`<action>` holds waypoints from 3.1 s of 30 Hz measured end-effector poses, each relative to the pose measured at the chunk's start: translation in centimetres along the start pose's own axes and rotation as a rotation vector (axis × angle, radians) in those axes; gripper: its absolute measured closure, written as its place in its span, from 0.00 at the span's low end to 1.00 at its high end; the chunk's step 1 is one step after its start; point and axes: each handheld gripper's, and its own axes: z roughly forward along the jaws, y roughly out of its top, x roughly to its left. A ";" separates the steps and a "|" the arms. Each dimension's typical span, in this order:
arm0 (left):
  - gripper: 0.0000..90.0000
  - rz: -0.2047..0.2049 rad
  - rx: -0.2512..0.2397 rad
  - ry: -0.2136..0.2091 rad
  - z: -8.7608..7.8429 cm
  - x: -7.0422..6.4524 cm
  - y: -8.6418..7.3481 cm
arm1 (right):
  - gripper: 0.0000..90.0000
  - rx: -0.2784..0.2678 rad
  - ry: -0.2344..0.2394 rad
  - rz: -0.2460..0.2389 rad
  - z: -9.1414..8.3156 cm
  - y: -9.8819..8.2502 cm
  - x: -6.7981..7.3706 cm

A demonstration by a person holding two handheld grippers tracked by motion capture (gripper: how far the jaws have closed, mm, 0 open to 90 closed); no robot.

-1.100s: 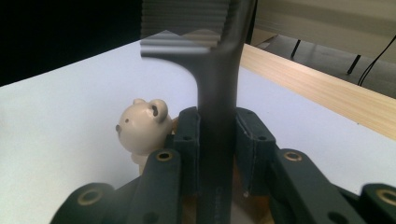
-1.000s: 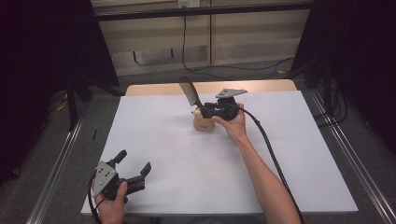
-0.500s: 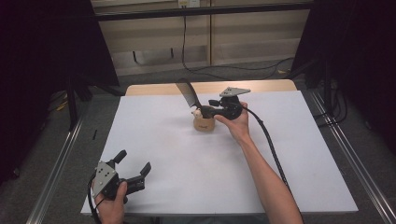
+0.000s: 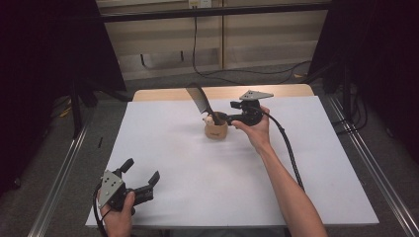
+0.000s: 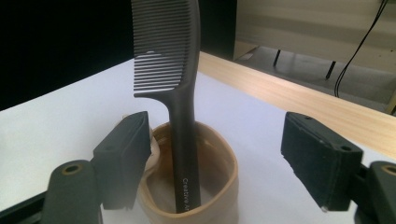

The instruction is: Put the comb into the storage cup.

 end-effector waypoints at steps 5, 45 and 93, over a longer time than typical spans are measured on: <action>0.04 -0.009 -0.004 0.004 0.0 0.0 -0.1 | 0.17 -0.006 -0.016 0.003 -0.4 0.2 0.0; 0.04 -0.007 -0.006 0.009 -0.2 0.0 -0.1 | 0.02 -0.103 -0.254 -0.026 -5.8 0.0 1.4; 0.04 -0.005 0.018 0.027 0.0 -0.3 -0.2 | 0.00 -0.196 -0.414 -0.063 -14.9 -4.2 3.3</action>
